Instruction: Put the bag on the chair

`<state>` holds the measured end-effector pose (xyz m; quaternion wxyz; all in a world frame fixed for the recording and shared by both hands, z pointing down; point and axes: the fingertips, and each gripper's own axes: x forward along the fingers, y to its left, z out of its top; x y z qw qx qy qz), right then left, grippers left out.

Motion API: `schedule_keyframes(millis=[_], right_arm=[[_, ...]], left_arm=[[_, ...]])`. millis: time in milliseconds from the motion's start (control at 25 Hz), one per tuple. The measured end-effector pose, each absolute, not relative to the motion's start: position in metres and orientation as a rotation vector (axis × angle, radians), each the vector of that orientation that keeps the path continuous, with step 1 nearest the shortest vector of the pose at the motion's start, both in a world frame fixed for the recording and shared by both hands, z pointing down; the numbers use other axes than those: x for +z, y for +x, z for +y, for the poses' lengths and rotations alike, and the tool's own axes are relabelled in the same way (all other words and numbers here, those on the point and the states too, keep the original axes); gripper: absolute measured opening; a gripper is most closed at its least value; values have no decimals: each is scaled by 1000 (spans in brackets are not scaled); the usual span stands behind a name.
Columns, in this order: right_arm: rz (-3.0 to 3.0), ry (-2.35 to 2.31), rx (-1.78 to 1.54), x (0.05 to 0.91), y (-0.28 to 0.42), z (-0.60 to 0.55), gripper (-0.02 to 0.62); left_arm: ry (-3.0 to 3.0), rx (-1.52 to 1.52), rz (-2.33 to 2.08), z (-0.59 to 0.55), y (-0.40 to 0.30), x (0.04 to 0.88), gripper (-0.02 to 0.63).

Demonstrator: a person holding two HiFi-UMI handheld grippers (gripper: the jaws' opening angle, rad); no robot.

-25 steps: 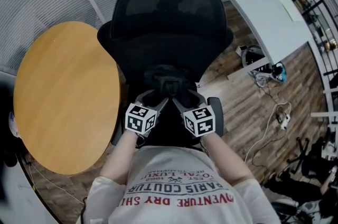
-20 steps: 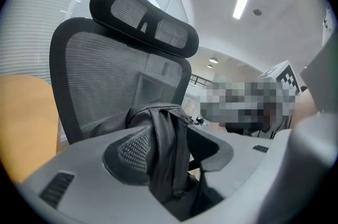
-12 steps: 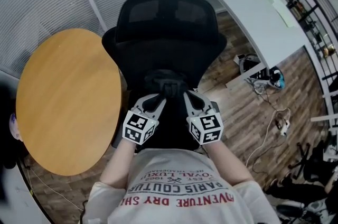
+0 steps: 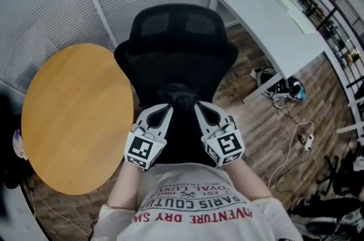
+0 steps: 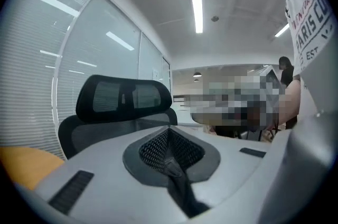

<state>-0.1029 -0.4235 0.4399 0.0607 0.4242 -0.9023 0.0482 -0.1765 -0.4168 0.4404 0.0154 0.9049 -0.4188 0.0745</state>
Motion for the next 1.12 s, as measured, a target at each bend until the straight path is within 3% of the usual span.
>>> schedule_keyframes(millis=[1120], right_arm=[[-2707, 1211, 75, 443, -115, -417, 26]], left_arm=[[2815, 201, -1260, -418, -178, 432, 29]])
